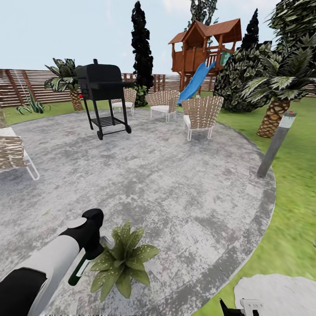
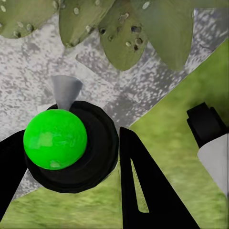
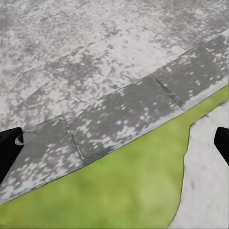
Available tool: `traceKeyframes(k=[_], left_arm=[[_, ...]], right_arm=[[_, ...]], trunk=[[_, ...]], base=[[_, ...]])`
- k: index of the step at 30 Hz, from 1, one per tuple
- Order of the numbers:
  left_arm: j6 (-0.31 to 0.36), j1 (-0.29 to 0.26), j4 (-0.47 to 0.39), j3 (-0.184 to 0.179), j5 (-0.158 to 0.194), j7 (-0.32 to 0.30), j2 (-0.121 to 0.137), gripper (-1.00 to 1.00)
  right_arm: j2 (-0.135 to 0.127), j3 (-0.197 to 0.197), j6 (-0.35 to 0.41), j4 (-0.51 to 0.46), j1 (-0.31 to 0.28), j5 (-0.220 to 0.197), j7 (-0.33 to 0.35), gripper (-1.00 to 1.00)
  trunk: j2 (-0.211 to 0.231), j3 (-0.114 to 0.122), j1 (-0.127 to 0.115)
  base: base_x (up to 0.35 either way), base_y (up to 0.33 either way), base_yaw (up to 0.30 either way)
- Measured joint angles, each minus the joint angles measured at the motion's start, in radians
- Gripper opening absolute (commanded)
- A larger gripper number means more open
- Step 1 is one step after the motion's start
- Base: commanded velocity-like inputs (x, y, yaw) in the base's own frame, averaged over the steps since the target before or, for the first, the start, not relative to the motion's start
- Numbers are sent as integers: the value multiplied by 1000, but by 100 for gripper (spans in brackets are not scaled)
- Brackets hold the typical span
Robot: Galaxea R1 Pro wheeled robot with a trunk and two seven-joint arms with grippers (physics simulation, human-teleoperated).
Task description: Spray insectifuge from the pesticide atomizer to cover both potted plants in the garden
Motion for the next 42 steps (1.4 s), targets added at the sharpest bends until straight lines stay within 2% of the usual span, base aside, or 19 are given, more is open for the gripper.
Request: traceKeyframes(k=[6,17,27,35,42], left_arm=[[-2,6,0,-1,-2,3,-9,-100],[-3,8,0,4,-1,7,-6,-100],[-3,9,1,7,-1,9,-6,-100],[-3,12,2,6,0,6,-9,-100],[-3,13,3,8,6,4,-32,-100]], right_arm=[[0,0,0,0,0,0,0,100],[0,0,0,0,0,0,0,100],[0,0,0,0,0,0,0,100],[0,0,0,0,0,0,0,100],[0,0,0,0,0,1,0,100]], trunk=[[0,0,0],[0,0,0],[0,0,0],[0,0,0],[0,0,0]], base=[[-38,-34,102],[-235,-160,9],[-296,-36,252],[-17,0,70],[0,0,0]])
